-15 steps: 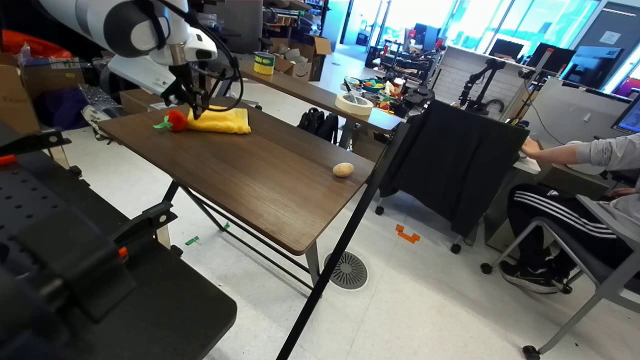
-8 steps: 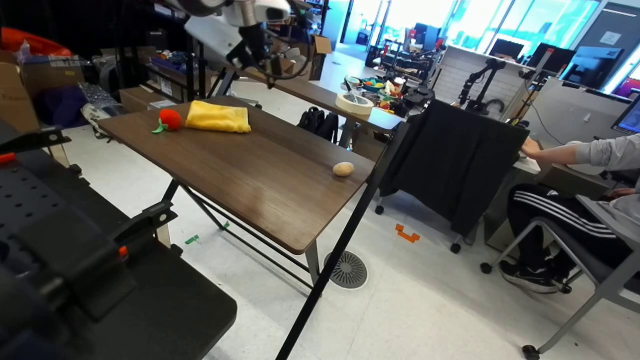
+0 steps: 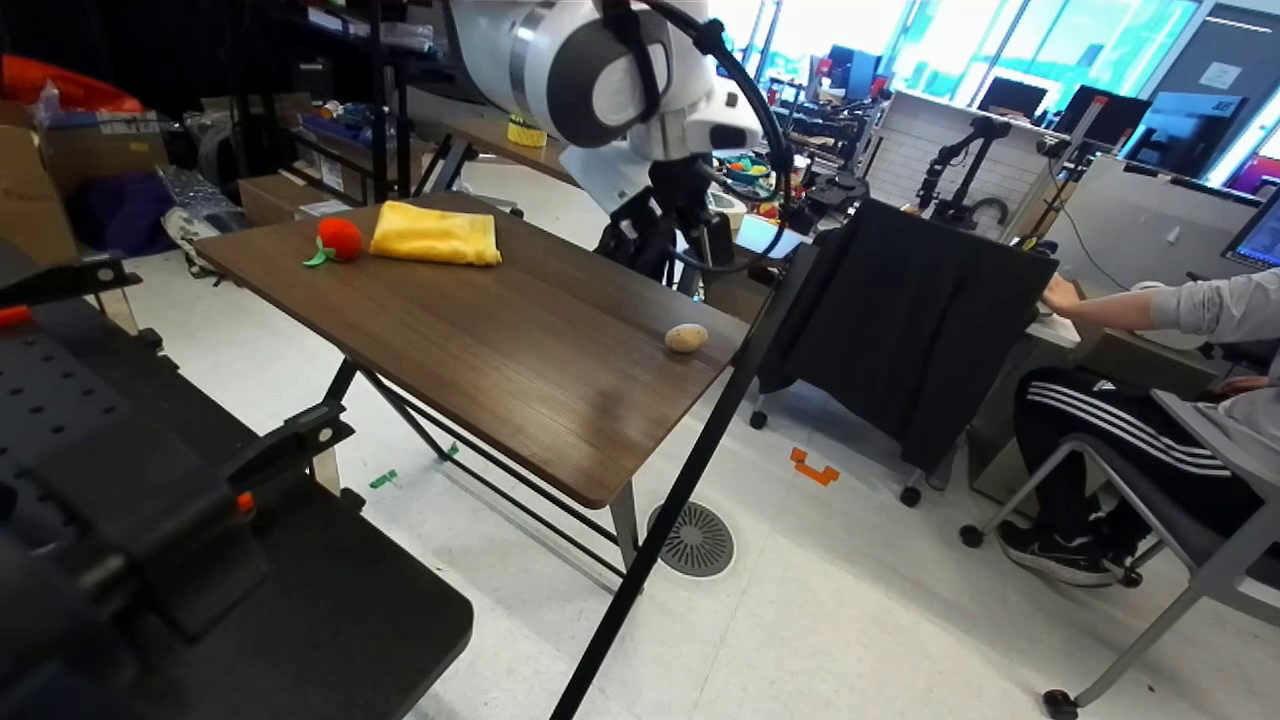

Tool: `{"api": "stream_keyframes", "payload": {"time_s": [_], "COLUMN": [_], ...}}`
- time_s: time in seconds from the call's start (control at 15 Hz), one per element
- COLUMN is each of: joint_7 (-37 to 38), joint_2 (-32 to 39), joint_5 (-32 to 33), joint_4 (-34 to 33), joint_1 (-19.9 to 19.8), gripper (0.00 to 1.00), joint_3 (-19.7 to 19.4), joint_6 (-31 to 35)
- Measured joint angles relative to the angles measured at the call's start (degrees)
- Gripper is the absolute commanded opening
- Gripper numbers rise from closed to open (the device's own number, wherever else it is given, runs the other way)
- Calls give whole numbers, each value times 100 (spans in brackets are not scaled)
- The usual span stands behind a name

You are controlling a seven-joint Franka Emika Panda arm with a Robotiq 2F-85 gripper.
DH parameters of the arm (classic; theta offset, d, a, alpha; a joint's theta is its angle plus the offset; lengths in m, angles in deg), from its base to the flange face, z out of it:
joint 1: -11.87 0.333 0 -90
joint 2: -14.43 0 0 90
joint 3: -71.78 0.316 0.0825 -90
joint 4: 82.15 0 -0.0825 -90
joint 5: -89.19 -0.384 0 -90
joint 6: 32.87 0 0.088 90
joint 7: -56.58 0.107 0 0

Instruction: Use the yellow towel to wipe the table

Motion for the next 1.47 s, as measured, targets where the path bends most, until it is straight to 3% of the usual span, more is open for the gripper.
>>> {"api": "stream_keyframes", "payload": {"time_s": [0.27,0.6,0.67,0.8,1.2,1.27,1.47], "joint_7": [1120,2027,2127,2287,2444,2444,2305], "joint_2": [874,1519,1605,1759,2044,2047,1989], "joint_5": [-200,-235,-235,-235,-234,-234,-234], "joint_4": [-839,-1683,-1817,-2046,-2478,-2499,-2524], "joint_1": [407,564,564,563,562,562,558], "gripper": [100,100,75,63,6,0,1], "joint_3": [-778,-1057,-1070,-1089,-1023,-975,-667], "joint_6": [-456,-1026,-1116,-1244,-1359,-1359,-1344]}}
